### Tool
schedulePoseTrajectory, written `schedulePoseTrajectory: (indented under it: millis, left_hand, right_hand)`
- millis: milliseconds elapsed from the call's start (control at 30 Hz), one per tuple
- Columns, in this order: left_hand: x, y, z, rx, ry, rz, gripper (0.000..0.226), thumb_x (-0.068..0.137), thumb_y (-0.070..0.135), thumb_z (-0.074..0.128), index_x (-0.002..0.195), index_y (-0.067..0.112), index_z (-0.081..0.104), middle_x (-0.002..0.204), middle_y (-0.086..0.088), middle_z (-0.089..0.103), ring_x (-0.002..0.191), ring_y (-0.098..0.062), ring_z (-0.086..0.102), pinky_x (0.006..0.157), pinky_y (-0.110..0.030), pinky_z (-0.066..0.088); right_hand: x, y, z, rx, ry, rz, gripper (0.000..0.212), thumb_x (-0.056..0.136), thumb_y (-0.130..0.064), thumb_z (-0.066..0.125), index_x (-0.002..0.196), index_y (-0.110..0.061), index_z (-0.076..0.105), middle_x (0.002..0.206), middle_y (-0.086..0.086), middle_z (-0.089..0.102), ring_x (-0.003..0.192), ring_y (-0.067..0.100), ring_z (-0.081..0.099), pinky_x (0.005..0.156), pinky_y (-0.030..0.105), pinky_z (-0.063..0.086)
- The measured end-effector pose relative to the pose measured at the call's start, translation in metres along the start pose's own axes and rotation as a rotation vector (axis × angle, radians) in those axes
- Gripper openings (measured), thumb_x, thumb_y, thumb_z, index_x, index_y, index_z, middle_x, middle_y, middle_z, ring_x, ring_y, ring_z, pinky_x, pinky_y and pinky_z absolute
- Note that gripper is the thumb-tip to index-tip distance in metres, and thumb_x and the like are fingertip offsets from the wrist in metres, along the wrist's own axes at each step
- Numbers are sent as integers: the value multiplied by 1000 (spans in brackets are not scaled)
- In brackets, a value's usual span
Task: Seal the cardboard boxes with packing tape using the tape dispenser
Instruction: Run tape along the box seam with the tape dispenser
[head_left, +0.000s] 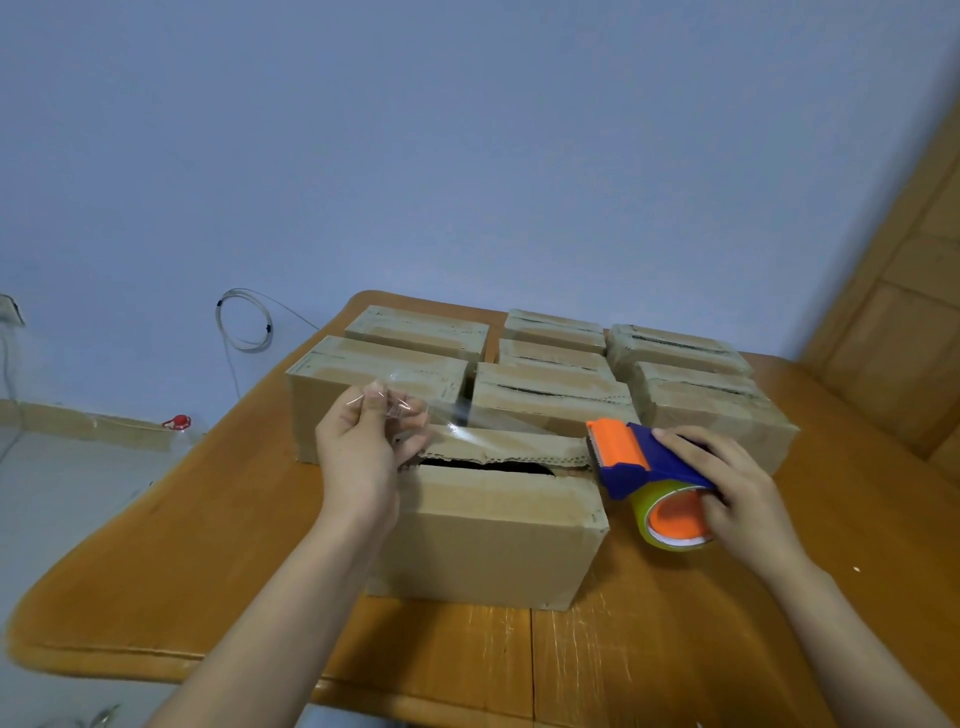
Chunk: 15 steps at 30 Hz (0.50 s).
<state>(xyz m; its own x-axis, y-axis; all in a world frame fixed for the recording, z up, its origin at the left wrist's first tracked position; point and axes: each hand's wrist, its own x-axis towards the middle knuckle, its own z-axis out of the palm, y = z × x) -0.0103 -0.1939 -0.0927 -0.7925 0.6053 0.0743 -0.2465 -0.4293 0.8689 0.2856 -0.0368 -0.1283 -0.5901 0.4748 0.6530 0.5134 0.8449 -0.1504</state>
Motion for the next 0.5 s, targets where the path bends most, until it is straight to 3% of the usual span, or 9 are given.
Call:
schedulePoseTrajectory:
  millis: [167,300,367,433,500]
  left_hand:
    - [-3,1,1,-15,-6,4,31,104,18,39,81,4,54,65,-4,61,57,-8,63,60,-25,58]
    - [5,0,-2,0,-55,-14,31,103,18,41,78,6,56,65,-5,61,61,-13,62,63,-29,59]
    - [10,1,-7,167,-117,143,30,102,17,44,78,8,60,65,-1,63,66,-15,64,65,-28,59]
    - [16,3,-19,447,-172,443,26,101,15,48,80,9,64,66,5,63,69,-11,63,68,-24,55]
    - [26,7,-34,729,-216,761,26,99,21,49,82,8,63,65,7,61,64,-8,58,60,-20,47]
  right_hand:
    - [-6,1,6,40,-3,39,113,68,31,53,134,-59,33,128,-13,46,117,5,39,78,32,50]
    - [-10,0,7,42,-7,47,116,69,30,55,136,-61,29,128,-12,45,117,3,37,77,23,47]
    - [-12,1,8,33,-15,56,116,69,30,56,136,-60,28,128,-11,44,117,2,37,79,21,44]
    - [-12,1,8,30,-17,60,117,67,31,56,136,-60,28,128,-11,45,117,2,37,81,19,42]
    - [-12,3,8,25,-19,73,117,67,30,55,136,-60,28,127,-13,47,117,3,37,82,19,40]
